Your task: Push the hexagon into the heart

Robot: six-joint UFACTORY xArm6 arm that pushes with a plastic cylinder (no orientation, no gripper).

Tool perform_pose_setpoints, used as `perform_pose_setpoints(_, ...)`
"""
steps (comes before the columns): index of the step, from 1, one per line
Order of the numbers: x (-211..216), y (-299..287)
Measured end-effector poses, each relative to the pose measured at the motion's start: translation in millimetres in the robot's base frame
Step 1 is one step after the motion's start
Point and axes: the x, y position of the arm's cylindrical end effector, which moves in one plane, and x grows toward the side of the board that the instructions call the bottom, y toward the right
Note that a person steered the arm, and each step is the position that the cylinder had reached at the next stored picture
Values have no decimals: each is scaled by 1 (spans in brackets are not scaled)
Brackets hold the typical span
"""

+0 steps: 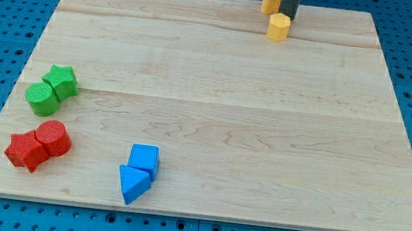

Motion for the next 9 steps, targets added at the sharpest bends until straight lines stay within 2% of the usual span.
perform_pose_setpoints(1,6,-18)
perform_pose_setpoints(2,12,-86)
perform_pose_setpoints(3,45,-112)
perform_pose_setpoints(4,73,-92)
perform_pose_setpoints(5,83,-43)
perform_pose_setpoints(6,69,-20)
perform_pose_setpoints(7,34,-18)
perform_pose_setpoints(9,15,-19)
